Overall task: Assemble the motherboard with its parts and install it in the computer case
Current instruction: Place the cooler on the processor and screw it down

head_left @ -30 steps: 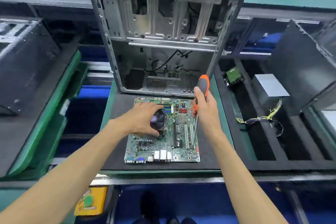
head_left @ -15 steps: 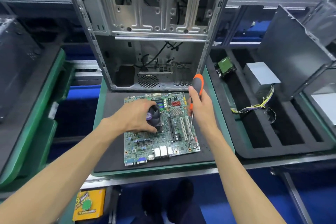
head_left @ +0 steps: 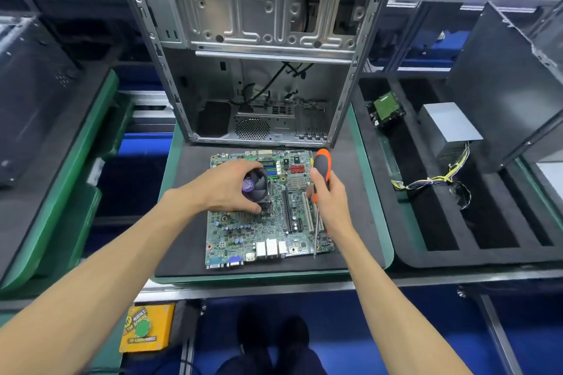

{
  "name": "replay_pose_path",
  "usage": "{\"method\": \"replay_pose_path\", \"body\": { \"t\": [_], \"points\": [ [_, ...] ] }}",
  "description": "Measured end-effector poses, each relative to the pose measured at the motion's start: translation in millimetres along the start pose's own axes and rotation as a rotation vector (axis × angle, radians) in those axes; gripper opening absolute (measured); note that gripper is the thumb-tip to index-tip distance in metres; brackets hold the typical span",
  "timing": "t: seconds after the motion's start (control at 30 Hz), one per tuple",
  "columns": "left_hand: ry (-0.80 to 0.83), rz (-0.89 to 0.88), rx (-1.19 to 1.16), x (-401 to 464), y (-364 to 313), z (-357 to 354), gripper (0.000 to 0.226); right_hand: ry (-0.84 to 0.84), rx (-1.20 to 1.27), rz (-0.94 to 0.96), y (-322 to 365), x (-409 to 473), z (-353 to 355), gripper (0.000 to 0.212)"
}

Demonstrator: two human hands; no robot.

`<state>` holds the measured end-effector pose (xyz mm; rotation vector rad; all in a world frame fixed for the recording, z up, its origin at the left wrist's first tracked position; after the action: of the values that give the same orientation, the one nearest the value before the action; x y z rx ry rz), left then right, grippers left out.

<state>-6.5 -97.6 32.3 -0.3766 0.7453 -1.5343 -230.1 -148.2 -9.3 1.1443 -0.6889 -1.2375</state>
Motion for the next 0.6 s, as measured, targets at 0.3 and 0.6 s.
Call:
{"method": "replay_pose_path", "body": {
  "t": [0.3,0.6],
  "points": [
    [-0.066,0.015,-0.065,-8,-6,1,0.078,-0.055,0.131,-0.028,-27,-1,8,0.02],
    [-0.142,-0.005,0.002,-22,-7,-7,0.091,-0.109,0.217,-0.074,-32,-9,1,0.029]
  ]
}}
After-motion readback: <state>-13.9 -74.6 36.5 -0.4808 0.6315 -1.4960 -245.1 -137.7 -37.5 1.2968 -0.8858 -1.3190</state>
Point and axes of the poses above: each hand's wrist, its own x-axis towards the middle knuckle, its own z-axis out of the back of the hand, y = z × x, the point moved 3 cm from there along x, towards the middle knuckle, and after that the axes turned 12 degrees about -x, right-handed, at the moved point
